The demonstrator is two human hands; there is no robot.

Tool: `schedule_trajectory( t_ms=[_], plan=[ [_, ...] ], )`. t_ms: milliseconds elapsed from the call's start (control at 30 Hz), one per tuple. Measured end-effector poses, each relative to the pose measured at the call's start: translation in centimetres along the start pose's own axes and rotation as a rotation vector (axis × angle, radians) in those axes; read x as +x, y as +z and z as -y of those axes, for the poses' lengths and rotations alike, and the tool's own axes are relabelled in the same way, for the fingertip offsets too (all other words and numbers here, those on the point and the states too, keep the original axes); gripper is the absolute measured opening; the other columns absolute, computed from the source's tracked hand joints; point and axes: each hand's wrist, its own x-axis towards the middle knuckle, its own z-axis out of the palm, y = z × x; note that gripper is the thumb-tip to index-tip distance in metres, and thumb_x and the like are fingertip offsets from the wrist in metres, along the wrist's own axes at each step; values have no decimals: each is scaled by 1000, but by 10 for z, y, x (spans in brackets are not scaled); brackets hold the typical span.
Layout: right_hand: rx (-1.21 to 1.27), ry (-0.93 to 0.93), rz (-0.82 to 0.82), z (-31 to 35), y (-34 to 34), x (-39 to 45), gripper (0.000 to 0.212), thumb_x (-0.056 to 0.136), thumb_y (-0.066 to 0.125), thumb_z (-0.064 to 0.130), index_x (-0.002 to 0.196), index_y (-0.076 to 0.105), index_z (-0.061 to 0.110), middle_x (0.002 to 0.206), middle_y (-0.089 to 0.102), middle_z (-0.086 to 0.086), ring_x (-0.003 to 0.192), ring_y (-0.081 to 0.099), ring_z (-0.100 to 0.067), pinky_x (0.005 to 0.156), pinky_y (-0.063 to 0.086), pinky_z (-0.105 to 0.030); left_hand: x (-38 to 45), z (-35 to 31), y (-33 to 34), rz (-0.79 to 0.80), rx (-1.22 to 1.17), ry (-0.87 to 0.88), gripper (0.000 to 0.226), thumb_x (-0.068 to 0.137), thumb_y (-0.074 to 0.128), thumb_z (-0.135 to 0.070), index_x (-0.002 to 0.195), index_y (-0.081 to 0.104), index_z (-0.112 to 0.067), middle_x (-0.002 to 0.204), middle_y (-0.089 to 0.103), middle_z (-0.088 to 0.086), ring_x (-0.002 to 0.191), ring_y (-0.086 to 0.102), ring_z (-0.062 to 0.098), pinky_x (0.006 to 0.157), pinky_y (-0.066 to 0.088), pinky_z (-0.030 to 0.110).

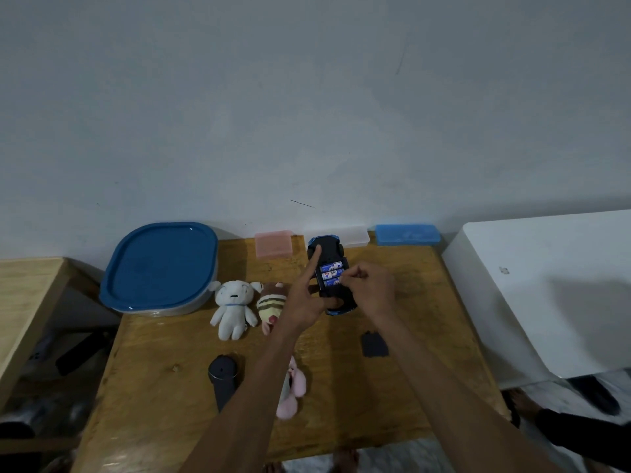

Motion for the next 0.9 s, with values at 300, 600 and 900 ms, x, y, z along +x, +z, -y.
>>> schedule_trajectory(
  t_ms=[300, 600, 900],
  plan=[
    [155, 141, -250, -48, -2, -13, 4, 93, 68, 22, 89, 68, 24, 87, 68, 4, 84, 64, -11, 70, 49, -23, 5, 8, -1, 34, 25, -75, 115, 71, 79, 17, 154, 25, -42, 143, 43, -6, 115, 58, 24, 81, 61, 30],
    [7, 444, -210, -113, 15, -32, 19, 87, 75, 14, 104, 73, 8, 102, 72, -11, 99, 67, -29, 76, 47, -27, 2, 26, 5, 84, 32, -102, 114, 73, 76, 20, 149, 24, -48, 149, 43, 3, 115, 58, 20, 78, 59, 25],
    [-253, 405, -155, -141, 27, -57, 59, 78, 84, 20, 132, 61, 18, 131, 56, -12, 119, 54, -31, 101, 44, -35, -1, 41, 9, 109, 10, -152, 117, 71, 75, 21, 154, 24, -43, 153, 40, 3, 112, 59, 8, 86, 60, 32]
  ],
)
